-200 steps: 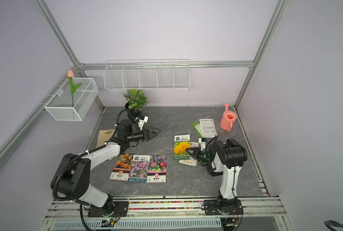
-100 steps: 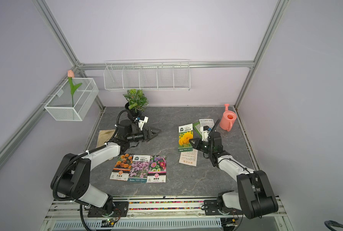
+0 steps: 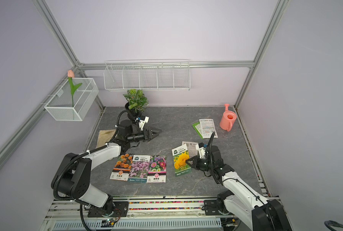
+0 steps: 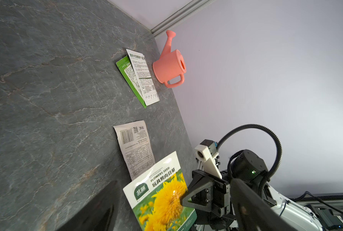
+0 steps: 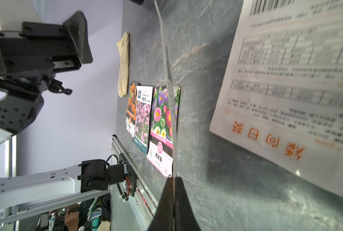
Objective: Arrange the seed packets in a row
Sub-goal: Move the seed packet to the center of the board.
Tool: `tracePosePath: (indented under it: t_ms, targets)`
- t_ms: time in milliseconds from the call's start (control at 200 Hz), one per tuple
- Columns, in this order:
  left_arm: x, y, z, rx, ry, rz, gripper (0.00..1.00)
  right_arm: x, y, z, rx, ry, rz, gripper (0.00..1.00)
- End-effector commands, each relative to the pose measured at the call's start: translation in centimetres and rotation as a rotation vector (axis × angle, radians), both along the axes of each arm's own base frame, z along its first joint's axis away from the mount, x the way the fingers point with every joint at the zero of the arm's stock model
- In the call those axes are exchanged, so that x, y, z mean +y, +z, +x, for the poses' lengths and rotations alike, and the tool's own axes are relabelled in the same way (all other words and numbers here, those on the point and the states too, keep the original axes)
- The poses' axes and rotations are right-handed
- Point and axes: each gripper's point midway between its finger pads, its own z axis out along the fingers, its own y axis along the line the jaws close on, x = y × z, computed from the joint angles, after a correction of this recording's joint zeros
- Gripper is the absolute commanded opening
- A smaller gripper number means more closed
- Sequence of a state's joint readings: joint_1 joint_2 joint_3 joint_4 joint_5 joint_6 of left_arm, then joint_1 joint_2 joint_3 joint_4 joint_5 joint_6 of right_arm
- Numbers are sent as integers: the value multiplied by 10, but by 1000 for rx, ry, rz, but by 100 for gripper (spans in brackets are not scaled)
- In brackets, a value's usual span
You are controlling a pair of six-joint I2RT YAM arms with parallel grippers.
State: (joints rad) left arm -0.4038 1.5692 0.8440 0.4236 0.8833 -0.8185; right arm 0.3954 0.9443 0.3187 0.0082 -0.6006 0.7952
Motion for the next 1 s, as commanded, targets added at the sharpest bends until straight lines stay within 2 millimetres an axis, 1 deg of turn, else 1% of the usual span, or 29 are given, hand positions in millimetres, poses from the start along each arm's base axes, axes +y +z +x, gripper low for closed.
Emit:
tracePosePath:
  t_ms: [0, 70, 140, 245, 450, 495, 600, 665, 725, 865, 995]
  targets:
    - [-5, -3, -2, 8, -19, -12, 88, 1, -34, -35, 184, -9, -5, 7]
    - [-6, -2, -3, 9, -20, -12, 88, 3, -44, -47, 211, -8, -27, 7]
    - [-6, 0, -2, 4, -17, -12, 88, 2, -51, -53, 198, -11, -83, 7]
    - [-7, -1, -2, 8, -16, -12, 88, 1, -57, -53, 201, -52, -95, 7]
    - [-9, 1, -3, 10, -22, -11, 88, -15, -91, -53, 284, -164, -170, 7]
    - [-9, 1, -4, 11, -23, -9, 88, -13, -93, -50, 288, -168, -158, 7]
    - [-9, 1, -4, 12, -20, -6, 88, -3, -95, -52, 322, -148, -131, 7]
    - [-9, 1, -3, 9, -20, -7, 88, -4, -99, -52, 323, -145, -152, 7]
    - [-9, 0, -3, 10, -20, -6, 88, -6, -101, -48, 307, -153, -173, 7]
    - [-9, -2, -3, 15, -20, -2, 88, -12, -98, -29, 271, -176, -202, 7]
    - [-9, -1, -3, 12, -22, -3, 88, -31, -100, -7, 266, -230, -201, 7]
